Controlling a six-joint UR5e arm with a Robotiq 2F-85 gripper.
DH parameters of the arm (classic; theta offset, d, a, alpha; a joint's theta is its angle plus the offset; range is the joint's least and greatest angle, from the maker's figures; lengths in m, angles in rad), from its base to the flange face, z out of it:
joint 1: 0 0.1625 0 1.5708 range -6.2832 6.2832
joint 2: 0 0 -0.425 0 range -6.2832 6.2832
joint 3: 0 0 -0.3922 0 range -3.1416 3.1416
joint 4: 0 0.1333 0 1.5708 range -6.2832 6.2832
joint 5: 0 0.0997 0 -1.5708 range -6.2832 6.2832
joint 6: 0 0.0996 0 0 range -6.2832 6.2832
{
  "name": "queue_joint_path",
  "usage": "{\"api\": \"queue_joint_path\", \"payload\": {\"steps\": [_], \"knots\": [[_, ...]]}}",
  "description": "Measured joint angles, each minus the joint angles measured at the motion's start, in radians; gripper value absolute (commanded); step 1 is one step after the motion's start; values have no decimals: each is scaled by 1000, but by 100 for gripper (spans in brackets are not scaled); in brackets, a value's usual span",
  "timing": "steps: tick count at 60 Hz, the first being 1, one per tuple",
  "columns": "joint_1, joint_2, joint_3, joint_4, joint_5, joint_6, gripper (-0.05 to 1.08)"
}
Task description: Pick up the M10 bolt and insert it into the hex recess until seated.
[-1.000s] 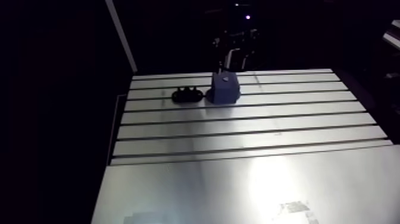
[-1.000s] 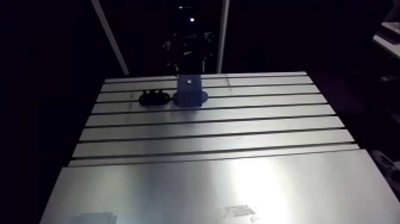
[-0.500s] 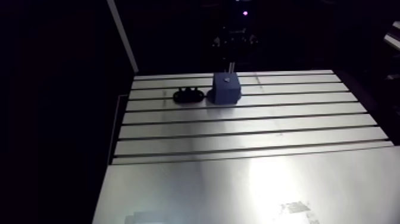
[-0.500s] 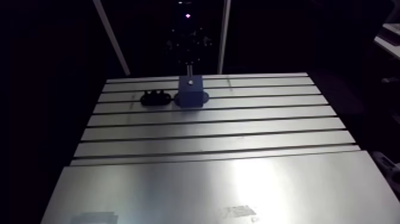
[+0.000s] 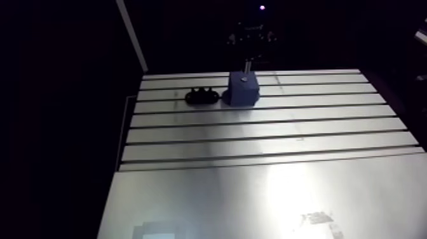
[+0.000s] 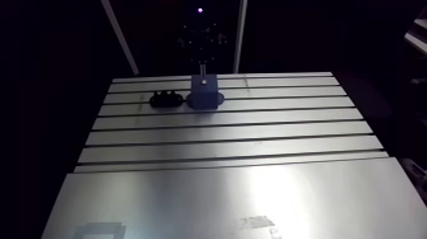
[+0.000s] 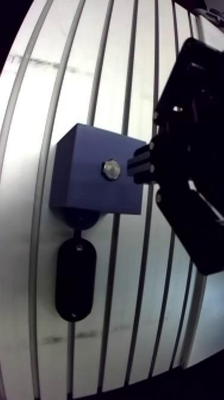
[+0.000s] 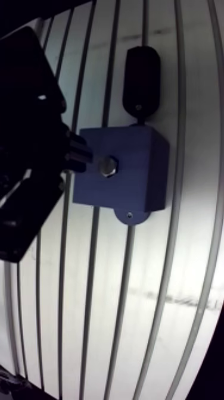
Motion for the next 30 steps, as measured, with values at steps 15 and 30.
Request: {"api": "queue_joint_path", "payload": {"steps": [15, 30], "knots": [[-1, 10, -2, -2, -1, 1, 108], [-1, 13, 0, -9, -4, 1, 108]]}}
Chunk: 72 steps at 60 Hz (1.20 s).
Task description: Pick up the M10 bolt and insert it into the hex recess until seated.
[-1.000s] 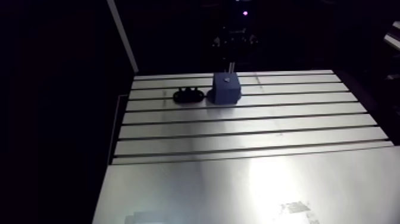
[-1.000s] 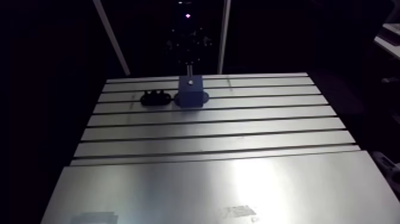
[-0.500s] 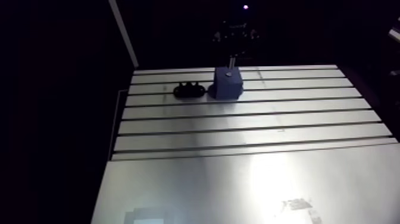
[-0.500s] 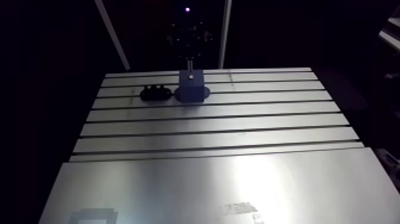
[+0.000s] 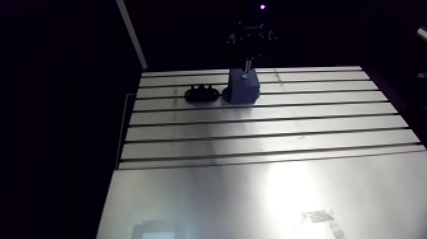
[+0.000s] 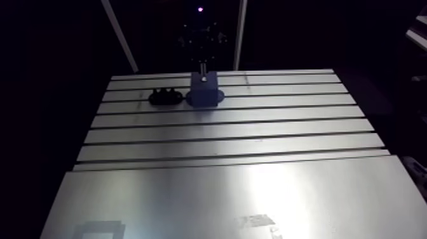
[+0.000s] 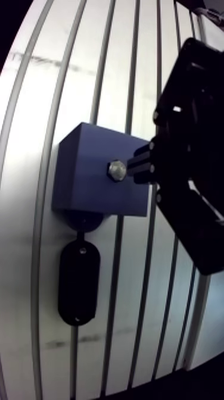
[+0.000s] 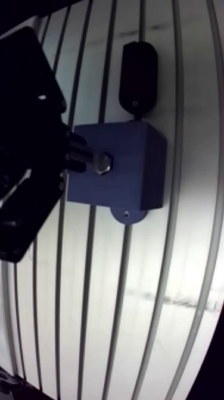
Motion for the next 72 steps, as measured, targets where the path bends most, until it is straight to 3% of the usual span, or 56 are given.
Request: {"api": "queue_joint_path", "payload": {"steps": [72], "knots": [[-1, 17, 14, -52, 3, -16, 108]]}}
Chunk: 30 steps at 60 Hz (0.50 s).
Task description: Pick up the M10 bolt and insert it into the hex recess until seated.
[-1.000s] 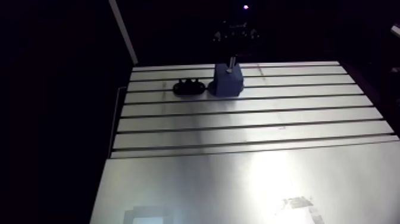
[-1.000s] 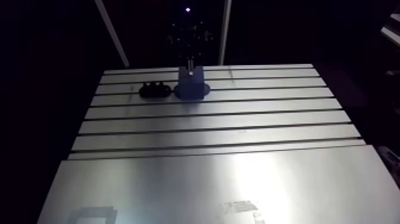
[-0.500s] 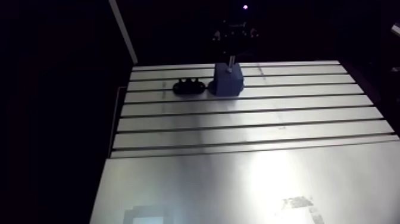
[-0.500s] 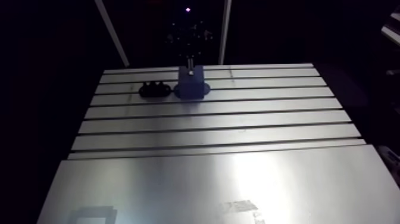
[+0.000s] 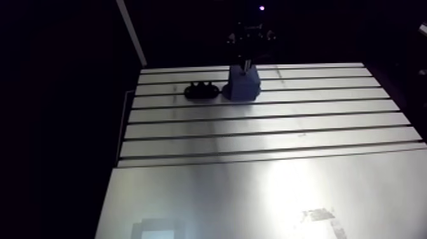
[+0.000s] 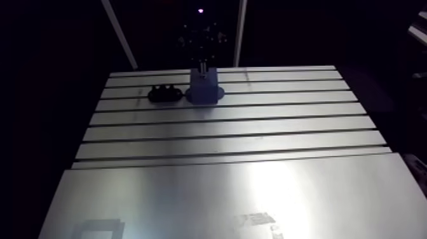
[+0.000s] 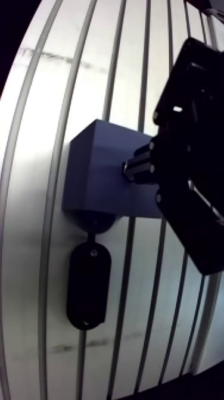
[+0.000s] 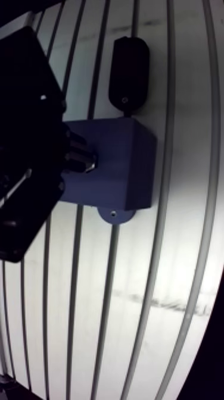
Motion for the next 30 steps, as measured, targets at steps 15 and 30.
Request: {"api": "queue_joint_path", "payload": {"steps": [15, 30], "knots": [[0, 3, 0, 0, 1, -1, 108], [0, 4, 0, 0, 1, -2, 108]]}}
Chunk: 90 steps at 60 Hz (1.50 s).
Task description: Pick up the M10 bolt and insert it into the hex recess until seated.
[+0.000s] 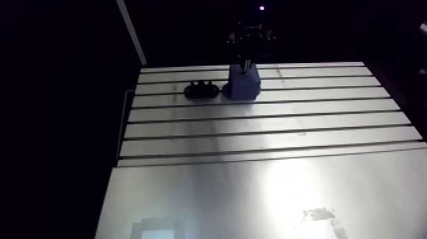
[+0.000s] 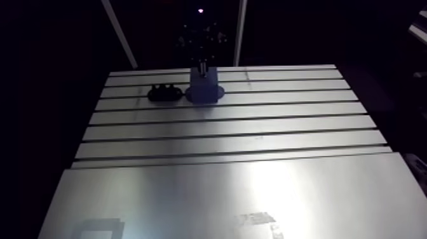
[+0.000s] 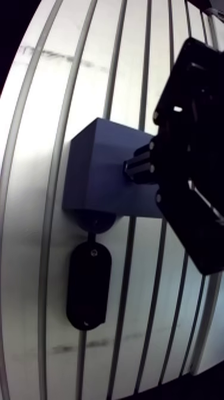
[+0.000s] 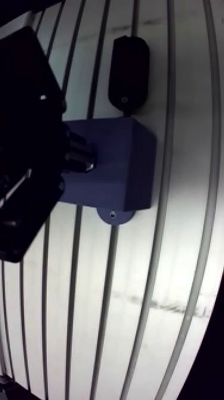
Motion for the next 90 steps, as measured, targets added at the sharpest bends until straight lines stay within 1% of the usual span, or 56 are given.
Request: {"api": "queue_joint_path", "payload": {"steps": [90], "knots": [[1, 0, 15, -1, -1, -12, 108]]}}
